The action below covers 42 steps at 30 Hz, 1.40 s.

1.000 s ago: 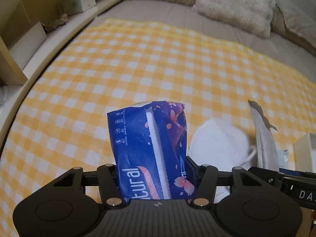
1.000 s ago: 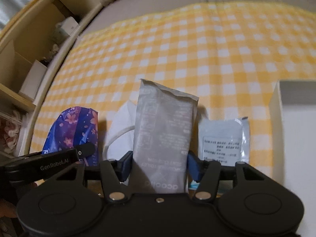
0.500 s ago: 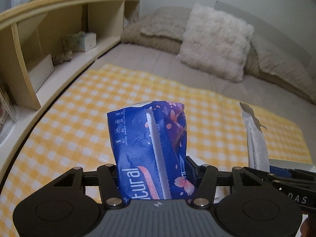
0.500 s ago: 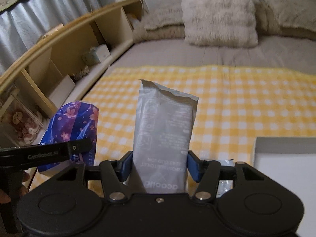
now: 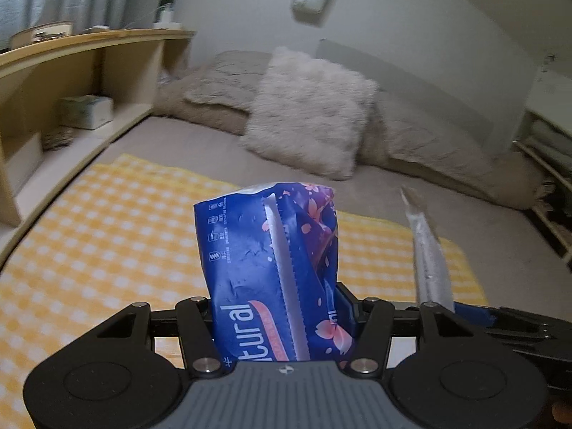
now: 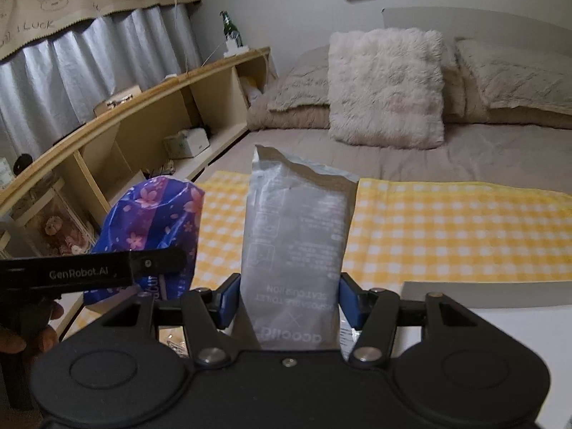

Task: Organize soft objects
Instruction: 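Lift both held items and carry them over the white tray, then lower both items into the tray, open both tools and withdraw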

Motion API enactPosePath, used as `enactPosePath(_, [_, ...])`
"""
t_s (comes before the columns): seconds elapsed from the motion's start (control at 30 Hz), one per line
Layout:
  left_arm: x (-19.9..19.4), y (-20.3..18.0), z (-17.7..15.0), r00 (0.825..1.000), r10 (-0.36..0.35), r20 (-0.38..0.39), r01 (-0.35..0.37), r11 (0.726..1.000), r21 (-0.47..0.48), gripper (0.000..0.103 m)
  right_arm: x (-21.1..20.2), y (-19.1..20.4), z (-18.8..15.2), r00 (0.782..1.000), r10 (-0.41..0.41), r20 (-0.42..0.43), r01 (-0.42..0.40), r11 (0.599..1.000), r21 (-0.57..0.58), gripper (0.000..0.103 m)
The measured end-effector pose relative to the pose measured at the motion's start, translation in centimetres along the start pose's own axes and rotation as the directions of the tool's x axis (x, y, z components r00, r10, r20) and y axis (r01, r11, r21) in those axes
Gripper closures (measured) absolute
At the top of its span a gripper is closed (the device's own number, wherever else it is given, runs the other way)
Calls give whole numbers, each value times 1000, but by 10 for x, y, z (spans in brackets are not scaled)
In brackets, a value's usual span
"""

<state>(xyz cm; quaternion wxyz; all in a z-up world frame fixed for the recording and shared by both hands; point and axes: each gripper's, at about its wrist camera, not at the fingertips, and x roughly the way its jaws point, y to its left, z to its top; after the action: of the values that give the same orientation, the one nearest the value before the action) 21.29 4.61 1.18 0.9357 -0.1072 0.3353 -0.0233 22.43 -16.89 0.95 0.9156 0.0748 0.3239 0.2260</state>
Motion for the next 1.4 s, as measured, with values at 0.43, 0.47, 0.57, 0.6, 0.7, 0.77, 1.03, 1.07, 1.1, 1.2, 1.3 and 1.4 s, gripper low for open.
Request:
enactPosePath(0.43, [9, -74, -19, 969, -233, -76, 235, 972, 7, 46, -65, -82, -18, 994, -107, 25, 105, 992, 71, 45])
enactPosePath(0.47, [12, -80, -22, 964, -251, -88, 252, 968, 3, 46, -69, -89, -20, 994, -111, 21, 109, 990, 85, 45])
enactPosePath(0.57, [22, -98, -28, 950, -288, -119, 289, 957, -6, 46, -79, -112, -27, 991, -133, 7, 131, 983, 131, 45])
enactPosePath(0.6, [26, -104, -30, 946, -298, -129, 299, 954, -10, 46, -82, -119, -30, 990, -142, 3, 140, 980, 140, 45])
enactPosePath(0.7, [38, -122, -37, 928, -334, -163, 335, 942, -26, 46, -91, -137, -37, 986, -168, -8, 167, 973, 160, 45])
enactPosePath(0.77, [46, -136, -43, 914, -359, -189, 362, 932, -21, 46, -98, -150, -42, 983, -183, -13, 182, 966, 182, 45])
enactPosePath(1.03, [81, -188, -79, 831, -447, -332, 445, 891, -86, 46, -107, -200, -65, 979, -187, -86, 204, 935, 289, 45])
enactPosePath(1.07, [86, -193, -85, 820, -452, -350, 449, 889, -95, 46, -107, -205, -68, 978, -185, -97, 206, 933, 296, 45])
enactPosePath(1.1, [91, -199, -91, 809, -458, -369, 452, 885, -108, 46, -106, -210, -71, 976, -187, -111, 212, 930, 300, 45])
enactPosePath(1.2, [105, -210, -108, 771, -484, -414, 462, 872, -160, 46, -104, -221, -80, 969, -196, -150, 234, 925, 300, 45])
enactPosePath(1.3, [118, -218, -126, 751, -489, -443, 459, 870, -182, 46, -102, -235, -87, 964, -191, -186, 245, 912, 330, 45])
enactPosePath(1.4, [129, -220, -139, 740, -492, -459, 446, 869, -213, 46, -100, -249, -93, 968, -156, -198, 222, 901, 374, 45])
